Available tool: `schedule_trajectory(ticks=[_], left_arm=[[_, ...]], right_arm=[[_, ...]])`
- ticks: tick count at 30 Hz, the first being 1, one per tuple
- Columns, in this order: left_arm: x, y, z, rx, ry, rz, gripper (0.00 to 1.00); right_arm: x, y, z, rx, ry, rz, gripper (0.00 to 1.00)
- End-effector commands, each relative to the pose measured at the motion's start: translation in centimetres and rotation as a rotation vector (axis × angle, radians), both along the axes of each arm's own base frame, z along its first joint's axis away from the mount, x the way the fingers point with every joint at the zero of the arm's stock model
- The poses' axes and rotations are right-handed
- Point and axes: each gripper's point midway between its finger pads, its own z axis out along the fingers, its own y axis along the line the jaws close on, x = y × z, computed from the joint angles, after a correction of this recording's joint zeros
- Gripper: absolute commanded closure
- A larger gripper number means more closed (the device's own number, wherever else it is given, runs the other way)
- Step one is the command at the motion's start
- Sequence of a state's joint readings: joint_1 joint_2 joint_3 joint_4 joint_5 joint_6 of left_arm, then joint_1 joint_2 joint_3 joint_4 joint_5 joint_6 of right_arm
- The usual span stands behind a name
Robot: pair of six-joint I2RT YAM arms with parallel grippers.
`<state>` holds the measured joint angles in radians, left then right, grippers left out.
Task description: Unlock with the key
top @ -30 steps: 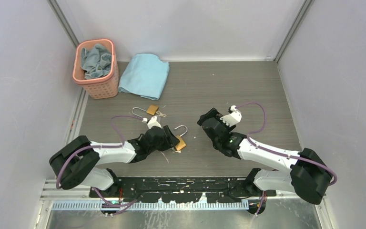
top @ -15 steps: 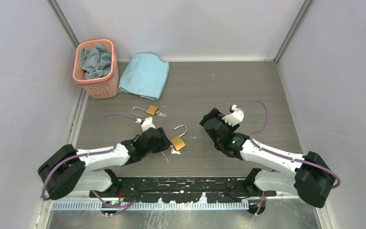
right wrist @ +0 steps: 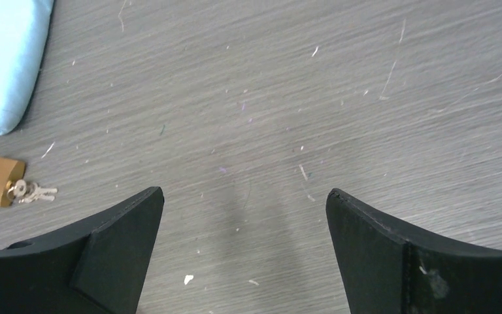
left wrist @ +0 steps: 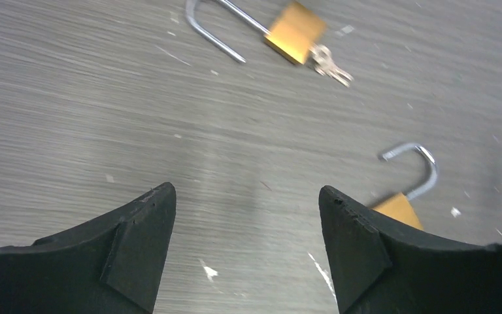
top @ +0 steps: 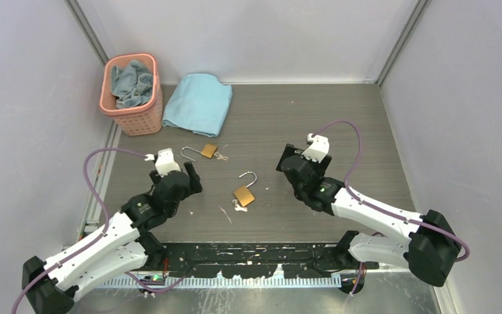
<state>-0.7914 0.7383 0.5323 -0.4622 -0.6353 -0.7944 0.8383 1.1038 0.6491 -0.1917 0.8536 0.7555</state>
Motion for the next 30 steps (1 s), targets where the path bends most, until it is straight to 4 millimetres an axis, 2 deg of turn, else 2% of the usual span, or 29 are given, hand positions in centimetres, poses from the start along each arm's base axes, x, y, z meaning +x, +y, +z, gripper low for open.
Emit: schedule_trajectory(ticks=[1,6,12,18,25,30], left_arm=[[0.8,5.1,2.2,0.173,-0.052,0.135,0.20],[2.3,7.4,3.6,0.297,-0.114,0.214,0.21],[4.2,9.5,4.1,0.415,-0.147,0.333,0.22],[7.4,11.1,3.3,0.454,-0.209,0.397,0.23],[9.8,13.9,0.1,0.478,-0.191,0.389,0.26],[11.6,14.4,-1.5,0.458,-0.213,0.357,0.29]], right_arm=[[1.8,-1.4,4.6,-0.082,-0.082,-0.060,0.00],[3.1,-4.5,6.0,-0.133,-0.095,-0.189,0.00],[4.2,-9.5,6.7,-0.154,-0.119,-0.352,0.00],[5.5,-12.2,3.8,-0.274,-0.104,-0.325,0.00],[6.3,-15.7,1.1,-0.306,-0.092,-0.316,0.00],[6.6,-16.8,-0.7,-0.290,-0.165,-0.261,0.00]])
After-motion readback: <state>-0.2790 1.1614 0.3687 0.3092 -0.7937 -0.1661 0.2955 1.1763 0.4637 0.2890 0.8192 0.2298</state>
